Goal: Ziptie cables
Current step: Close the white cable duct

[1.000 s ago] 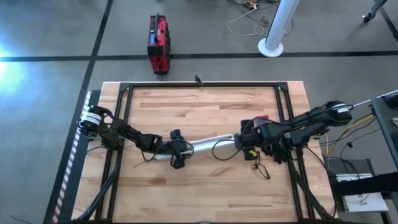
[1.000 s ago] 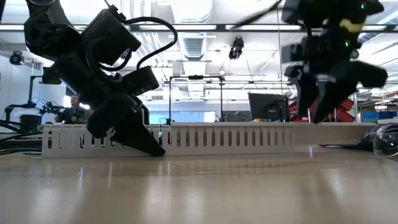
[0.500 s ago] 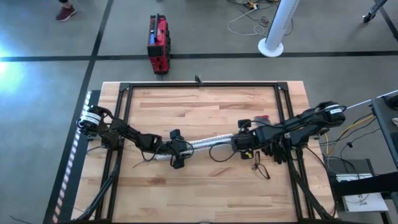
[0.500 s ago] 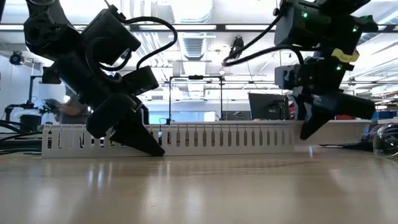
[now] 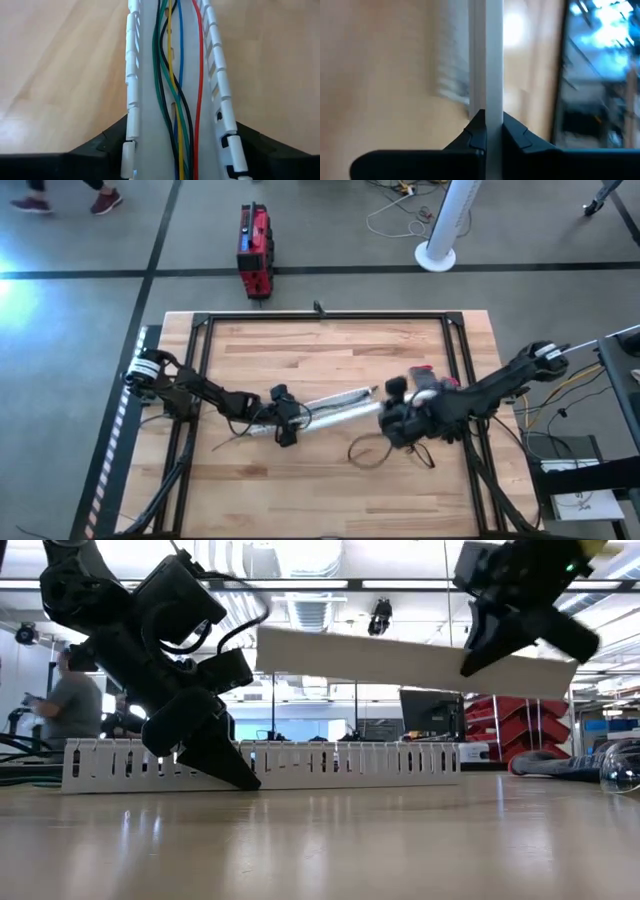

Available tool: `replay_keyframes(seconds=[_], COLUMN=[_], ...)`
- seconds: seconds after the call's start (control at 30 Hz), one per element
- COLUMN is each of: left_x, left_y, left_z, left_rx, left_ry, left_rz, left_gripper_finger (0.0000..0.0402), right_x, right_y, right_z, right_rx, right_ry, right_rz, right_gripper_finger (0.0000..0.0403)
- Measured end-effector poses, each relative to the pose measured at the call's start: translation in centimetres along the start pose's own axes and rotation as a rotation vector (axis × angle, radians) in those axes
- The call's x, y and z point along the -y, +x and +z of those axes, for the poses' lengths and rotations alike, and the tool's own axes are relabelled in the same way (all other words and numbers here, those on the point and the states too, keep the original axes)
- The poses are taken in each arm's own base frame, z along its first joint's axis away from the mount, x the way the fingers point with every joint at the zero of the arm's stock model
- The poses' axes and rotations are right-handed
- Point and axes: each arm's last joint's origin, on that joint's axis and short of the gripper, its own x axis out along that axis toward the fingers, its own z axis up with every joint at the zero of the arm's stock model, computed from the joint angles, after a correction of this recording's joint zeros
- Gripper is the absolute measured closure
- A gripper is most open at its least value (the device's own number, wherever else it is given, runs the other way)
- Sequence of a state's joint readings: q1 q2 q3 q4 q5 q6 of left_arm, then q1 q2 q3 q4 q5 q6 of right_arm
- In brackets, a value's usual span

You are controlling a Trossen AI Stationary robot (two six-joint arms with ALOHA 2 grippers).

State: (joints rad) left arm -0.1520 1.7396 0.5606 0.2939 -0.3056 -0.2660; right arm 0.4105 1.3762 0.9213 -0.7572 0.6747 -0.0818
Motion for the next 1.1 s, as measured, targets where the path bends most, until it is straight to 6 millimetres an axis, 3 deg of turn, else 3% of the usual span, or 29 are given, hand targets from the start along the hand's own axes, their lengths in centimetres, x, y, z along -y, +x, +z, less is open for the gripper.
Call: replay_keyframes(seconds=[0.2,0.4,0.6,0.73,0.9,1.0,1.1], left_x=[-1.8,-2.7,-3.2,-3.4,-3.4,-3.4,-3.4], left_y=[0.0,-1.0,-2.8,-3.5,-3.7,-3.6,-3.5], left_z=[0.4,0.8,1.2,1.1,0.9,0.8,0.9], left_rx=[-0.037,-0.06,-0.068,-0.069,-0.069,-0.07,-0.066], left_ry=[-0.006,0.029,-0.001,-0.009,-0.009,-0.008,0.004], left_rz=[0.021,0.029,0.045,0.045,0.045,0.045,0.051], left_gripper_finger=[0.0172,0.0177,0.0179,0.0174,0.0181,0.0181,0.0173], right_x=[-4.3,-7.8,-9.9,-10.1,-8.8,-7.3,-6.1], right_y=[0.4,3.9,6.8,6.6,4.7,3.8,4.8], right_z=[2.0,2.9,3.0,3.4,4.3,5.9,7.2], right_rx=[0.095,0.032,-0.069,-0.081,-0.024,0.147,0.386], right_ry=[-0.009,-0.054,-0.07,-0.034,0.04,0.1,0.171], right_rz=[0.055,-0.017,0.021,0.116,0.22,0.238,0.258], right_gripper_finger=[0.0398,0.0396,0.0339,0.0265,0.0169,0.0123,0.0092])
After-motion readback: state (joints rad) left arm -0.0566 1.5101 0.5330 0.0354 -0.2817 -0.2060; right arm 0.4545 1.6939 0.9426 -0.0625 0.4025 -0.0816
